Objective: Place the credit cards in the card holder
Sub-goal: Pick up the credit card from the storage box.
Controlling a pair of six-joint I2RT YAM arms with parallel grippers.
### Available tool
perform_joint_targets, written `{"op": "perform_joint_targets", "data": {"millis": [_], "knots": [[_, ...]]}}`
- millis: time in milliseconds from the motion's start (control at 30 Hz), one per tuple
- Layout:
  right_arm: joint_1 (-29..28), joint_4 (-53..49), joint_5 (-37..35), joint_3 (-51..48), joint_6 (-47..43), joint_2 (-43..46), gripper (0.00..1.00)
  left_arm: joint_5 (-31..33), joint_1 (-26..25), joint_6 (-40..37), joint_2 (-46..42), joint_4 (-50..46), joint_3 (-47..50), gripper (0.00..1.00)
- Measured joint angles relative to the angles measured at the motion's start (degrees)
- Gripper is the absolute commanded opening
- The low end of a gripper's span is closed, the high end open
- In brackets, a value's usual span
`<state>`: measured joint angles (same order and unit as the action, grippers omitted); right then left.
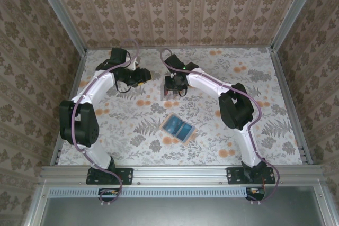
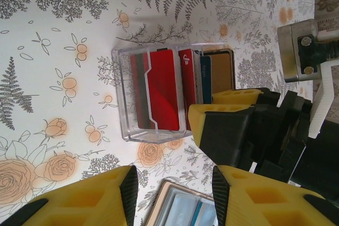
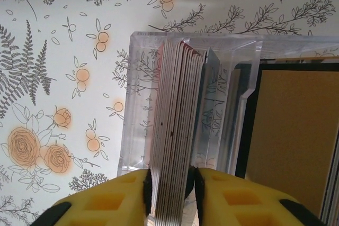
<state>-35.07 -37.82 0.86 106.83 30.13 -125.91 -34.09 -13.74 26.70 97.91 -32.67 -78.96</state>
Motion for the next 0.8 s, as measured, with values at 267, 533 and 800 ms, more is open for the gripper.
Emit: {"op": "perform_joint_targets", "data": {"millis": [267,533,800], "knots": [[0.3,1.0,0.0,-2.6,0.0,2.1,0.23,0.0,0.0,0.0,0.0,-0.1,0.0,0.44],[0.4,1.5,0.0,-3.5,0.0,3.4,0.21,0.0,0.0,0.0,0.0,-0.2,0.0,0.44],[0.4,2.0,1.1,-4.0,0.0,3.5,0.24,0.2,0.0,0.0,0.0,-0.4,-0.2,0.44]]}}
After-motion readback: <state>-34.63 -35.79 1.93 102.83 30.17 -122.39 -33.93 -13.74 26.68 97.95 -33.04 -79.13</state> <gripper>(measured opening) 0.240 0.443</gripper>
